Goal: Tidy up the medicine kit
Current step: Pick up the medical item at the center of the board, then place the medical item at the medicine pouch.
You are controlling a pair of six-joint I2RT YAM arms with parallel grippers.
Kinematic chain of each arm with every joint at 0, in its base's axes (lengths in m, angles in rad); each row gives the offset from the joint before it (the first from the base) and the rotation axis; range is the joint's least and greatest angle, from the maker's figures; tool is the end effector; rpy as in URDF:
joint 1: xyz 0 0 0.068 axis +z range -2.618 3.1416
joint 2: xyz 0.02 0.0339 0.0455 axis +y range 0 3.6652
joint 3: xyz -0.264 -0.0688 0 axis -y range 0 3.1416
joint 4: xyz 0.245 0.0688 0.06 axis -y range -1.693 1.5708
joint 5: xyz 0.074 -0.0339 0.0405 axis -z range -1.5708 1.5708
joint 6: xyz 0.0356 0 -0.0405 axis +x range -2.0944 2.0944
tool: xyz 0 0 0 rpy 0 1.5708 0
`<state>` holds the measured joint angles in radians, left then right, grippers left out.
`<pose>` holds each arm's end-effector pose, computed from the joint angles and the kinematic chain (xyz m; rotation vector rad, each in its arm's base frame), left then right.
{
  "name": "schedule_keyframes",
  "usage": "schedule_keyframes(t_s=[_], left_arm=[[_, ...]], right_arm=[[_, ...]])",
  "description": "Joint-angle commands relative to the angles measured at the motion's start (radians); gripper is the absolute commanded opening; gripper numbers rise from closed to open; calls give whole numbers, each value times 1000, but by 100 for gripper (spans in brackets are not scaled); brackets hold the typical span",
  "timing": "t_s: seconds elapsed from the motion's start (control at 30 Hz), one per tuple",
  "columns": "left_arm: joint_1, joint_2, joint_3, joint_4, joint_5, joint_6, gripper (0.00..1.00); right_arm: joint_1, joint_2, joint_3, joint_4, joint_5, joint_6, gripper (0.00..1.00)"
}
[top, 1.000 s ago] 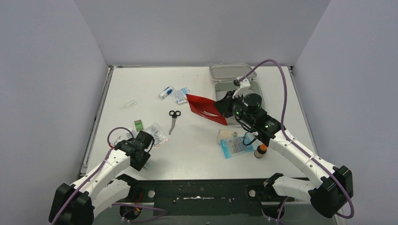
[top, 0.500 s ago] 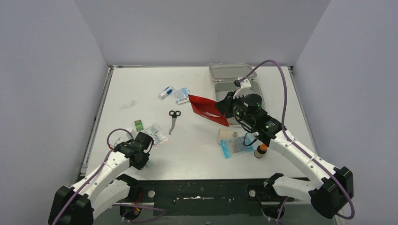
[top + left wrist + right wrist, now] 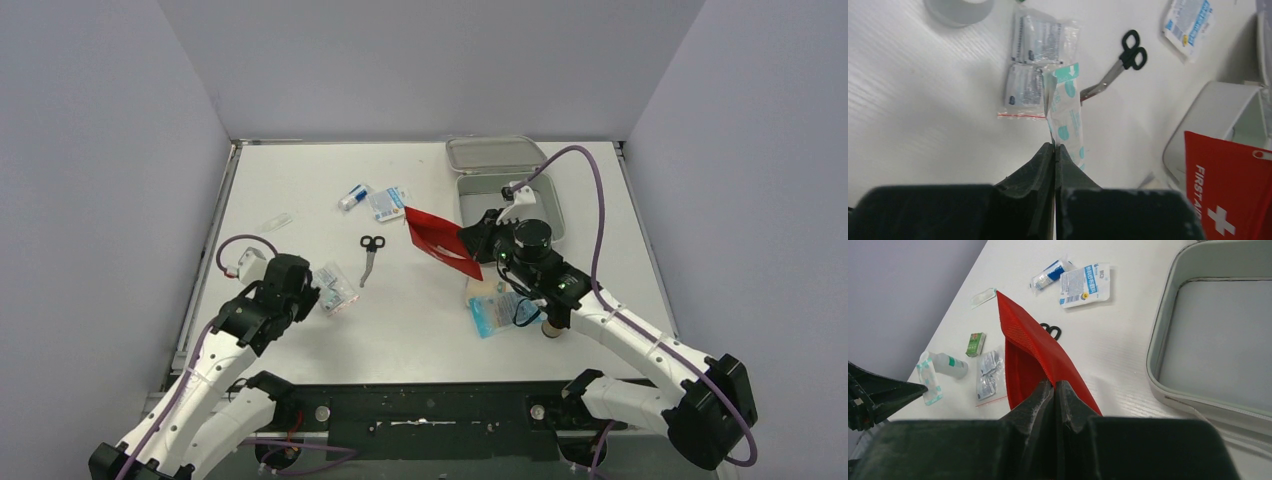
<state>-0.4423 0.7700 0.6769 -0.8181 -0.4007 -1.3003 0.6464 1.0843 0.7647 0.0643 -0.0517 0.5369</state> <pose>0.1374 -0.0497 0.2499 -1.1517 2.1162 -0.3153 0.2017 0.1545 0.2992 -0.1431 1.9117 0.8669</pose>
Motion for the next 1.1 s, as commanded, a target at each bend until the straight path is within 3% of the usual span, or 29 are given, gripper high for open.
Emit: schedule_keyframes(t_s=[0.0, 0.17, 0.37, 0.67, 1.07], left_arm=[[5, 2, 75, 157, 72, 55, 0], [5, 29, 126, 281, 156, 90, 0], [0, 82, 176, 409, 300, 55, 0], [-17, 135, 183, 509, 351, 30, 0], [-36, 184, 120, 601, 365, -5, 0]], right_arm=[[63, -2, -14, 216, 124, 13, 0], [175, 69, 0, 302, 308, -30, 0], [238, 188, 37, 408, 357, -31, 0], [348, 310, 136, 440, 496, -73, 0], [403, 362, 179, 455, 530, -72, 0]])
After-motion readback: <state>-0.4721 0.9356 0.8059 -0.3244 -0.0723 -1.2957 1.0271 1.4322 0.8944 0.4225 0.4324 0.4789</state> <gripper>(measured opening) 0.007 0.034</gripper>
